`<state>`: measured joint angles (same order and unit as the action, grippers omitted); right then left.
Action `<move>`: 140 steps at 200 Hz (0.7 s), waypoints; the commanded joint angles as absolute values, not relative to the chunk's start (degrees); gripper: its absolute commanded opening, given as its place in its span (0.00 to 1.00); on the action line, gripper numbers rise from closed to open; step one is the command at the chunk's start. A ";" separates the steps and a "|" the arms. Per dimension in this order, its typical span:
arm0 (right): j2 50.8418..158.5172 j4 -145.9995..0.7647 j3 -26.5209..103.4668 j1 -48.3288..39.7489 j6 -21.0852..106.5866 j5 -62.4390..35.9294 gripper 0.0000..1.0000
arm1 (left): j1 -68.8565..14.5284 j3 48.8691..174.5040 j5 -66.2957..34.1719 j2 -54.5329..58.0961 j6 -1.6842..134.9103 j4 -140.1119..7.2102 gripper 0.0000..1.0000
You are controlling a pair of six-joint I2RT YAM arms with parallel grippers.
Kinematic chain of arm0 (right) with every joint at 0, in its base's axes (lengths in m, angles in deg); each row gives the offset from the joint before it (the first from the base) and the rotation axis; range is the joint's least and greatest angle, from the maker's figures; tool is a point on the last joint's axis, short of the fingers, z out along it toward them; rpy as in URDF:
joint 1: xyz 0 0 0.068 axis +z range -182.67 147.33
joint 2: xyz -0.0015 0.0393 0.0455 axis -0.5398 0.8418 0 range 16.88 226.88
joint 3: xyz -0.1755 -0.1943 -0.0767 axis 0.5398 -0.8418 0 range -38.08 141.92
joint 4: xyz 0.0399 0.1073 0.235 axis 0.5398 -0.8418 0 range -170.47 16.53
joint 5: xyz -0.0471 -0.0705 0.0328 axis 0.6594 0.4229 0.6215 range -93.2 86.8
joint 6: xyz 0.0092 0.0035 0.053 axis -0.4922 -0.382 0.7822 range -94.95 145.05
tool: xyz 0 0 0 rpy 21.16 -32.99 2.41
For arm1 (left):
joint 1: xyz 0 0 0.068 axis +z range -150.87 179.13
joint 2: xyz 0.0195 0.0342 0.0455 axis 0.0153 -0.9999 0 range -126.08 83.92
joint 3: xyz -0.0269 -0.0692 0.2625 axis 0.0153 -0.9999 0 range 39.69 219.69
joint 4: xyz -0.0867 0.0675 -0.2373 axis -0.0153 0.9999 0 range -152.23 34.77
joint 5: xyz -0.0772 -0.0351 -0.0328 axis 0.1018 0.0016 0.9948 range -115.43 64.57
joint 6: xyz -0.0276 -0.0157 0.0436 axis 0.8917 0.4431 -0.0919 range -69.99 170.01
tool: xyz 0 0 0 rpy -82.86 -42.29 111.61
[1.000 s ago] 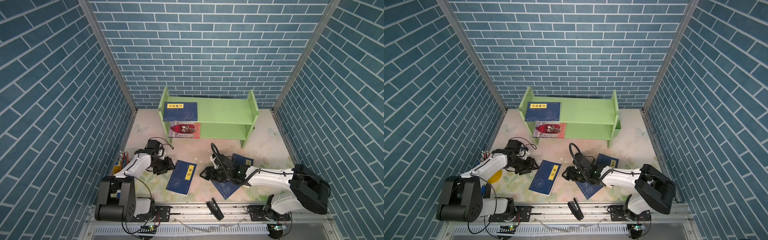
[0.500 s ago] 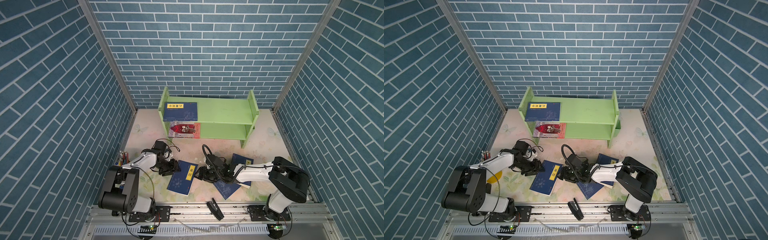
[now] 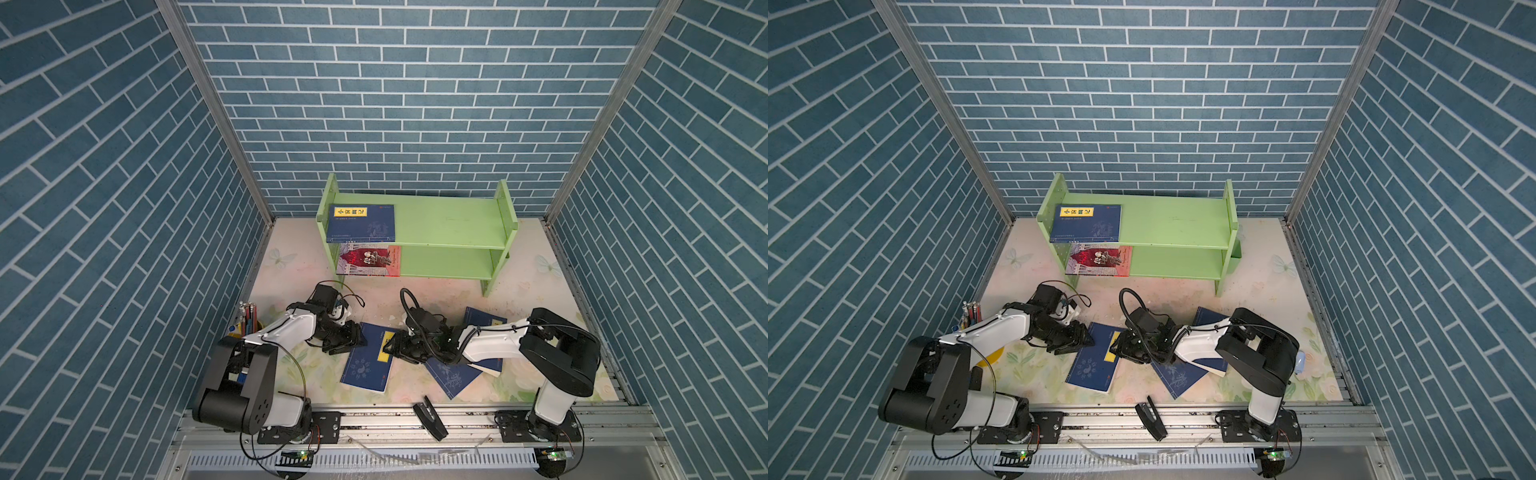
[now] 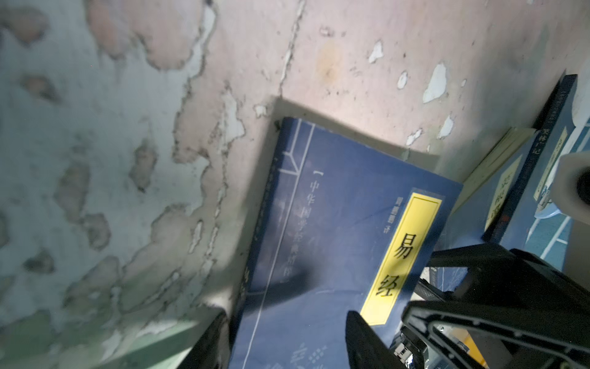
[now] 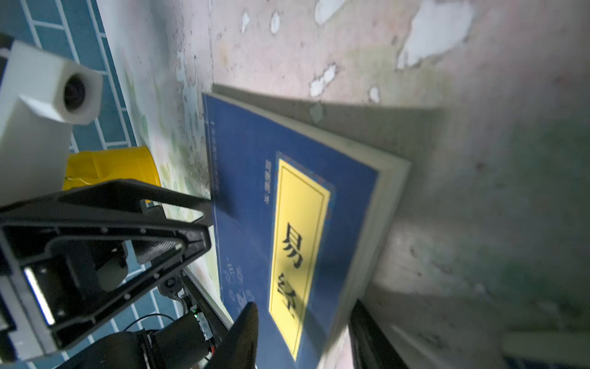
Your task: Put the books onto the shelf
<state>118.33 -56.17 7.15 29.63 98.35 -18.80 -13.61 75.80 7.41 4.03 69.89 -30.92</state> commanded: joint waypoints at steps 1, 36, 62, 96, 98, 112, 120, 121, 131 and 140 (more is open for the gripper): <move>121.74 -52.96 8.24 29.05 99.93 -17.61 0.37 | -14.21 75.03 5.29 4.65 70.15 -29.18 0.60; 122.61 -48.98 7.86 29.01 100.02 -18.23 0.22 | -14.19 74.95 4.87 4.71 70.47 -29.45 0.60; 122.61 -45.81 6.40 28.56 99.93 -19.41 0.09 | -14.15 74.40 6.99 6.35 70.57 -30.83 0.60; 122.87 -39.41 4.18 27.94 99.99 -21.48 0.00 | -14.22 73.53 10.95 7.47 71.33 -33.26 0.59; 122.87 -39.29 4.17 27.96 99.95 -21.66 0.00 | -14.17 73.48 11.13 7.42 71.49 -33.35 0.59; 122.87 -39.56 4.09 27.88 99.85 -22.19 0.11 | -14.20 73.44 11.61 7.15 71.55 -33.66 0.57; 123.01 -39.75 3.96 27.88 99.76 -22.32 0.15 | -14.20 73.44 11.69 7.11 71.52 -33.83 0.56; 123.03 -39.82 3.94 27.88 99.80 -22.34 0.16 | -14.18 73.44 11.67 7.11 71.53 -33.84 0.56; 123.26 -40.22 3.92 27.85 99.67 -22.53 0.19 | -14.20 73.52 11.74 6.97 71.50 -33.89 0.55; 123.48 -40.17 3.91 27.72 99.63 -22.83 0.23 | -14.22 73.52 11.66 6.99 71.63 -33.84 0.54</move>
<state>121.87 -43.62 4.20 27.36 99.38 -20.48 -13.50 73.77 5.99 6.82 71.11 -31.64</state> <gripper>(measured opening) 0.192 0.550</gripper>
